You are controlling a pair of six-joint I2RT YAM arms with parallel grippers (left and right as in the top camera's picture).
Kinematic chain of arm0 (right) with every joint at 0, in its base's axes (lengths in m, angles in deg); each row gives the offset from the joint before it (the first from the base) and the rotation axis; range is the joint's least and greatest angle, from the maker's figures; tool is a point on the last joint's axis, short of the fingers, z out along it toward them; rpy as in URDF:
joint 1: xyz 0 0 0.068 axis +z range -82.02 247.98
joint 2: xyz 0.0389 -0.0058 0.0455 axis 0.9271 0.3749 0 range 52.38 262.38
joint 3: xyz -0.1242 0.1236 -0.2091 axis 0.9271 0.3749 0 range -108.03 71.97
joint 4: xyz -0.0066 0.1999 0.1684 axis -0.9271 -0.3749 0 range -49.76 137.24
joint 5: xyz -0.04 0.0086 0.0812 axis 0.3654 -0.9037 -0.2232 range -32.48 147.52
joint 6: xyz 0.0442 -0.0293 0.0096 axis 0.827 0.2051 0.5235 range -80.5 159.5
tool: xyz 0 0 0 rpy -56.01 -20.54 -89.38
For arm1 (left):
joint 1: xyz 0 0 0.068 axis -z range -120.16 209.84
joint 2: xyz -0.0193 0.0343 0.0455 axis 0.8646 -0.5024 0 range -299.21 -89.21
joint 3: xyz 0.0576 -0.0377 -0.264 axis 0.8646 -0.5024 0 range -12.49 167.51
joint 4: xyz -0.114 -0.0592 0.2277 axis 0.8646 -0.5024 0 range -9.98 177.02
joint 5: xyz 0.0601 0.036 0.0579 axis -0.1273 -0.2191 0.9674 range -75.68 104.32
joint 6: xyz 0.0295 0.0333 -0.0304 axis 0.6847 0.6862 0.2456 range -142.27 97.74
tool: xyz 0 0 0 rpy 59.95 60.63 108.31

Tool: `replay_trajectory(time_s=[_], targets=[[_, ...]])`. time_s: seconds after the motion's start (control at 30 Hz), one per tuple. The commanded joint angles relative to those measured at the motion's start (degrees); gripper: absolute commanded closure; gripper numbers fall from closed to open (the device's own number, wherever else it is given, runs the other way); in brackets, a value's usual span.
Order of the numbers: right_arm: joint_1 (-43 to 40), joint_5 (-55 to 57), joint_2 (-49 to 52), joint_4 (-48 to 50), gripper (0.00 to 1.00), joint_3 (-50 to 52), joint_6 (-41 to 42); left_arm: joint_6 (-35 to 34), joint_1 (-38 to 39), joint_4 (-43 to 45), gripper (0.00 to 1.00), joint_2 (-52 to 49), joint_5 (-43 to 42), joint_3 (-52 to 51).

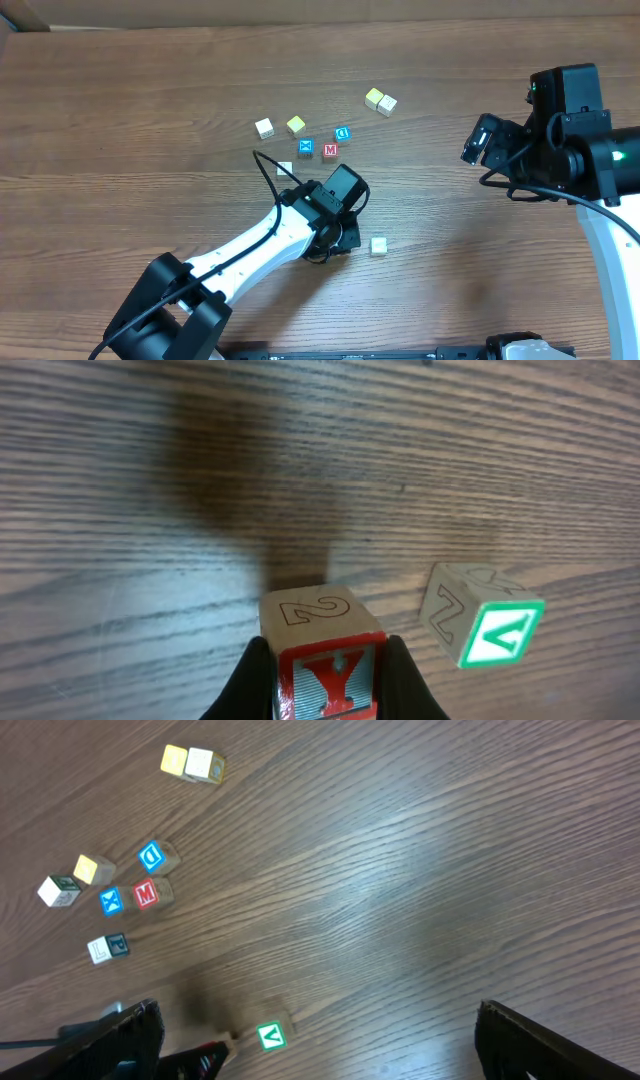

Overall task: Flip 3 blocks
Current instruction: 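Carry the red Y block beside the green V block and release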

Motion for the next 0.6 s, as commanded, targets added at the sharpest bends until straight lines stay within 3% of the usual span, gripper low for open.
replay_trajectory(time_s=[0.0,0.17,0.57], targets=[[-0.2,-0.3,0.0,-0.2,0.00,-1.5,-0.5,0.1,0.4,4.0,0.96,-0.1,-2.5,-3.4],[-0.2,-0.3,0.0,-1.0,0.00,-1.4,-0.7,4.0,0.4,11.2,0.96,-0.1,-5.1,-6.6],[-0.2,-0.3,0.0,-2.2,0.00,-1.4,-0.7,7.3,0.9,14.4,0.96,-0.1,-6.6,-6.8]])
